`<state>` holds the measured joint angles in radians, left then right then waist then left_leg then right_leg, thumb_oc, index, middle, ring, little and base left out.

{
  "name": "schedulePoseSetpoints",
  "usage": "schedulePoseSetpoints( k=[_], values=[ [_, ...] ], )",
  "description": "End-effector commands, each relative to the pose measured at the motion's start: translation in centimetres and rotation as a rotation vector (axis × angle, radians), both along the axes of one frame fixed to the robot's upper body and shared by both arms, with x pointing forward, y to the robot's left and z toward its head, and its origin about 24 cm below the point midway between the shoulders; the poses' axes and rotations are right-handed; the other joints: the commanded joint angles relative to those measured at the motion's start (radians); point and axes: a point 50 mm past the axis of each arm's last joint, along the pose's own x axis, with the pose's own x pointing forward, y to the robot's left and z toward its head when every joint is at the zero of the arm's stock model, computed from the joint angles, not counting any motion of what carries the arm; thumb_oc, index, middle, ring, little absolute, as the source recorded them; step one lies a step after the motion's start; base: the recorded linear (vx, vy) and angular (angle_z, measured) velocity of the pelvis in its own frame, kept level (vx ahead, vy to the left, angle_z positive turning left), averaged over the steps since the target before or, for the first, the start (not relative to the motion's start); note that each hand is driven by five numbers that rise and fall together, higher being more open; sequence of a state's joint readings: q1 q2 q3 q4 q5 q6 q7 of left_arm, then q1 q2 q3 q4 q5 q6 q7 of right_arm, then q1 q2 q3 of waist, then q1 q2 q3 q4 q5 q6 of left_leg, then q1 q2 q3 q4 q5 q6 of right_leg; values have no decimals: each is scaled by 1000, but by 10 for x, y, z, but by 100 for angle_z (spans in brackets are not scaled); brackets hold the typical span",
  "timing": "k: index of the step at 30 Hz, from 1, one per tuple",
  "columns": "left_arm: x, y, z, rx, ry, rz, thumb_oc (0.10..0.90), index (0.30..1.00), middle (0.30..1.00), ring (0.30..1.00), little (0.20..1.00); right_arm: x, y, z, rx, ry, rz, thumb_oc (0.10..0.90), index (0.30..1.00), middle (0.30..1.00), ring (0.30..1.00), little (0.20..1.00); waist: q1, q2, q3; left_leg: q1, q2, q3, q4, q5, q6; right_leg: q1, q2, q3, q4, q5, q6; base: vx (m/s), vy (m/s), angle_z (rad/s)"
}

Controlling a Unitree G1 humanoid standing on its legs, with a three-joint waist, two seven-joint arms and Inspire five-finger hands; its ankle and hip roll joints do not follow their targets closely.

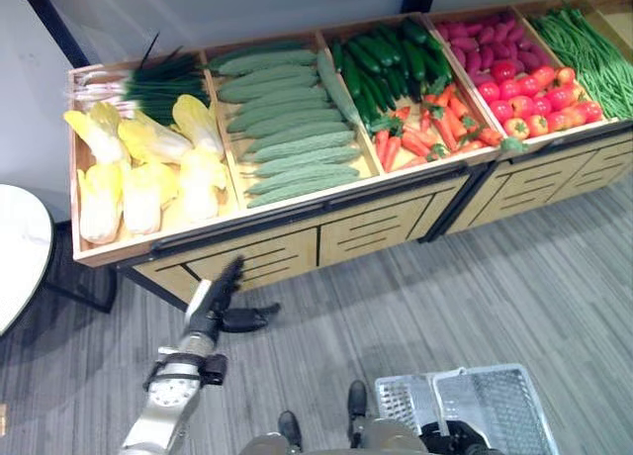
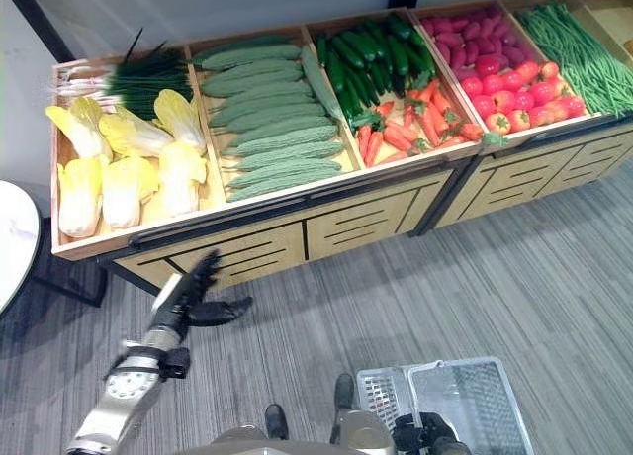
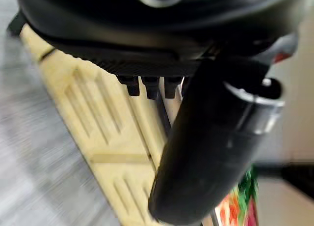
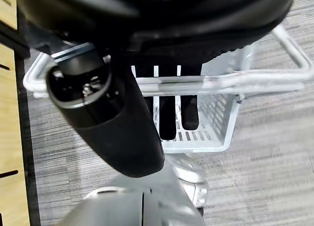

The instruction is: Get the vegetables into the basket

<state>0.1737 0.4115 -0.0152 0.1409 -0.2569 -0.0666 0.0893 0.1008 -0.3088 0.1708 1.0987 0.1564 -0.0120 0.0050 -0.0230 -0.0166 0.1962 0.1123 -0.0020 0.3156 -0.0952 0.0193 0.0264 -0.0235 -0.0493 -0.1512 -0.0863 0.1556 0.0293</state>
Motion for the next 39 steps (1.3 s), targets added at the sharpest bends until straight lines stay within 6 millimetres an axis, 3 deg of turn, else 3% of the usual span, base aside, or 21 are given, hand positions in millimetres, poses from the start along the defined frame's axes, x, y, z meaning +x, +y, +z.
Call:
schedulePoseSetpoints(
  k=[1,4,8,10,11,13,14,16,19,24,30,39],
  values=[
    [25,13,50,46,-270,67,900,1000,1000,1000,1000,17,6,1,28,-37,42,400,300,300,300,300,15,7,8,1,-15,-17,8,-82,-15,53,-29,34,69,-164,90,18,-56,3],
    [32,28,80,176,-383,130,900,1000,1000,1000,1000,17,7,0,29,-35,48,400,300,300,300,300,14,9,-2,6,-13,-18,8,-83,-21,61,-26,33,58,-166,86,20,-53,4],
    [56,59,124,569,-458,218,900,1000,1000,1000,1000,25,4,3,2,-54,88,400,300,300,300,300,1,13,-12,11,-8,-8,8,-82,-31,66,-19,39,49,-167,84,29,-49,1],
    [65,64,135,660,-471,244,900,1000,1000,1000,1000,29,3,5,-11,-68,115,400,300,300,300,300,-8,16,-14,11,-5,1,8,-82,-34,63,-16,49,46,-165,83,34,-38,-12],
    [71,74,159,886,-495,258,900,1000,1000,1000,1000,31,3,6,-25,-77,149,400,300,300,300,300,-22,24,-17,8,-2,10,8,-82,-38,57,-12,60,42,-162,83,38,-37,-16],
    [78,81,175,1052,-490,265,900,1000,1000,1000,1000,32,3,6,-36,-83,167,400,300,300,300,300,-30,29,-18,-1,-1,21,8,-79,-42,43,-10,69,40,-157,85,23,-30,-26],
    [88,99,203,1340,-429,277,900,1000,1000,1000,1000,31,0,7,-59,-79,199,400,300,300,300,300,-50,46,-17,-21,1,37,8,-73,-46,19,-8,82,33,-146,88,19,-29,-38],
    [97,108,227,1568,-374,265,900,1000,1000,1000,1000,33,-1,8,-74,-86,213,400,300,300,300,300,-65,62,-16,-45,0,48,8,-67,-50,-9,-7,91,30,-136,92,16,-20,-28],
    [103,117,239,1694,-298,274,900,1000,1000,1000,1000,38,-1,10,-86,-102,223,400,300,300,300,300,-72,73,-11,-71,1,58,8,-59,-50,-40,-6,101,28,-123,95,-19,-9,-19],
    [119,148,244,1872,74,311,900,1000,1000,1000,1000,53,-5,14,-124,-124,218,400,300,300,300,300,-87,91,6,-133,5,83,8,-41,-52,-111,-4,124,19,-91,103,-8,-23,-21],
    [121,158,234,1864,255,306,900,1000,1000,1000,1000,63,-3,16,-123,-139,201,400,300,300,300,300,-89,96,30,-157,6,101,8,-34,-55,-142,-3,141,17,-77,105,18,-8,-17],
    [123,158,216,1810,348,282,900,1000,1000,1000,1000,61,-3,14,-119,-119,175,400,300,300,300,300,-94,92,47,-189,1,108,8,-28,-56,-176,-7,148,11,-64,104,8,-2,-2]
  ],
)
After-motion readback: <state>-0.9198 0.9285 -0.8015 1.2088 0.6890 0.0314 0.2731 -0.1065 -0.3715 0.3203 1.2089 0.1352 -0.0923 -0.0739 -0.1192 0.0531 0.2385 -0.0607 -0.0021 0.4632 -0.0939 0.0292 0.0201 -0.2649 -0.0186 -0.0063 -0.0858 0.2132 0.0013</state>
